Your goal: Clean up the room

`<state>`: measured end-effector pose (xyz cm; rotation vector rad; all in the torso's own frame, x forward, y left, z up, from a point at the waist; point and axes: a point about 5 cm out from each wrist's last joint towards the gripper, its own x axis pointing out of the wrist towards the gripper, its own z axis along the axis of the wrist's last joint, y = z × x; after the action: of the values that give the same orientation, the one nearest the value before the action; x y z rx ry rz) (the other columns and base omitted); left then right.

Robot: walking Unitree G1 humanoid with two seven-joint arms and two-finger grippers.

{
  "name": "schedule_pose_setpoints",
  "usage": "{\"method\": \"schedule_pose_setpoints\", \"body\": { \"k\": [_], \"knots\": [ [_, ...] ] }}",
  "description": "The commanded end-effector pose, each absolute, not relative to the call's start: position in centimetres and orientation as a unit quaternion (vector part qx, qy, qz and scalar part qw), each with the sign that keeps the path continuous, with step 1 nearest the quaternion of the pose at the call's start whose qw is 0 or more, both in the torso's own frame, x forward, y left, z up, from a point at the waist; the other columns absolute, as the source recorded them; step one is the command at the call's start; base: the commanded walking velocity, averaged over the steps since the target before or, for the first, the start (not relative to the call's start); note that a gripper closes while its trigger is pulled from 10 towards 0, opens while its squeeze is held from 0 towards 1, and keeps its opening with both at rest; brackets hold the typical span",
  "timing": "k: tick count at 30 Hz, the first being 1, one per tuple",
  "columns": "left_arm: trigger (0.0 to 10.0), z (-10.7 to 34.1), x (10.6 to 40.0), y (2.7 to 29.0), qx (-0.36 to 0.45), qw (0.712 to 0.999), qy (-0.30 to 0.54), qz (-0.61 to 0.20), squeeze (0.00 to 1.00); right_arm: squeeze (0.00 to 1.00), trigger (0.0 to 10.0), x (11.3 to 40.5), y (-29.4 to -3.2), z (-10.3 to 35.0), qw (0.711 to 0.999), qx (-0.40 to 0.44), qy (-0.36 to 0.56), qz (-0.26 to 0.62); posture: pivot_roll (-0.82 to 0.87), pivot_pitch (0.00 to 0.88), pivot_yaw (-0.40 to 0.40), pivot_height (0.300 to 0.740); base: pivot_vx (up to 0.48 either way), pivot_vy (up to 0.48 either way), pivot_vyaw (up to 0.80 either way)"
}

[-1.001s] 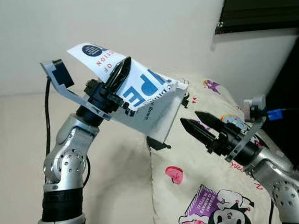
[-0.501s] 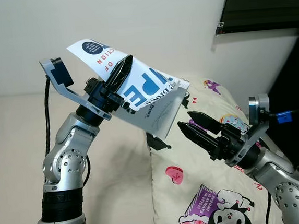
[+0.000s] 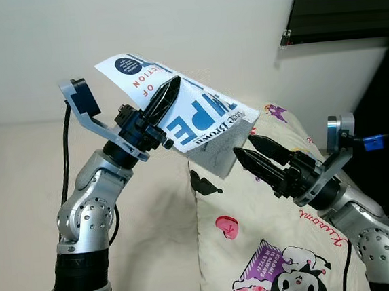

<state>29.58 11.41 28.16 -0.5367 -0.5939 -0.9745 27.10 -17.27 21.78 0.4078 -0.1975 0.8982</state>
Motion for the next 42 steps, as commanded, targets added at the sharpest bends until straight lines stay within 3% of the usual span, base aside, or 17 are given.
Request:
{"method": "schedule_pose_setpoints", "body": {
  "k": [1, 8, 9, 12, 13, 26, 32, 36, 42],
  "knots": [
    [10.0, 28.6, 29.0, 11.0, -0.252, 0.794, -0.289, -0.472, 0.00, 0.00, 10.0, 27.6, -17.6, 22.1, 0.882, 0.191, -0.102, 0.418, 0.03, 0.019, -0.042, 0.735, 0.000, 0.000, 0.00],
    [10.0, 28.7, 28.8, 10.8, -0.253, 0.791, -0.289, -0.476, 0.00, 0.00, 10.0, 28.6, -17.5, 22.1, 0.895, 0.174, -0.097, 0.399, 0.03, 0.020, -0.046, 0.735, 0.000, 0.000, 0.00],
    [10.0, 28.7, 28.7, 10.8, -0.253, 0.791, -0.289, -0.476, 0.00, 0.00, 3.9, 28.7, -17.5, 22.0, 0.897, 0.171, -0.092, 0.397, 0.04, 0.020, -0.048, 0.735, 0.000, 0.000, 0.00],
    [10.0, 28.7, 28.7, 10.8, -0.253, 0.791, -0.289, -0.476, 0.00, 0.00, 3.9, 28.8, -17.4, 21.9, 0.898, 0.169, -0.088, 0.396, 0.04, 0.020, -0.048, 0.735, 0.000, 0.000, 0.00],
    [10.0, 28.7, 28.7, 10.8, -0.253, 0.791, -0.290, -0.476, 0.00, 0.00, 0.0, 28.8, -17.3, 21.7, 0.898, 0.168, -0.084, 0.398, 0.04, 0.021, -0.049, 0.735, 0.000, 0.000, 0.00],
    [10.0, 28.2, 29.0, 11.1, -0.260, 0.797, -0.283, -0.466, 0.00, 0.00, 0.0, 28.9, -17.4, 21.8, 0.897, 0.174, -0.091, 0.397, 0.03, 0.023, -0.047, 0.735, 0.000, 0.000, 0.00],
    [10.0, 26.2, 29.5, 11.5, -0.267, 0.813, -0.253, -0.451, 0.00, 0.00, 0.0, 28.9, -17.7, 23.2, 0.887, 0.203, -0.127, 0.394, 0.03, 0.023, -0.049, 0.735, 0.000, 0.000, 0.00],
    [10.0, 21.5, 30.0, 11.7, -0.278, 0.841, -0.175, -0.430, 0.00, 0.00, 0.0, 28.7, -18.0, 25.7, 0.857, 0.263, -0.192, 0.400, 0.03, 0.023, -0.049, 0.735, 0.000, 0.000, 0.00],
    [10.0, 15.9, 30.4, 11.1, -0.246, 0.881, -0.075, -0.398, 0.00, 0.00, 0.0, 28.4, -17.1, 26.0, 0.841, 0.281, -0.194, 0.419, 0.03, 0.013, -0.050, 0.735, 0.000, 0.000, 0.00]
  ]
}}
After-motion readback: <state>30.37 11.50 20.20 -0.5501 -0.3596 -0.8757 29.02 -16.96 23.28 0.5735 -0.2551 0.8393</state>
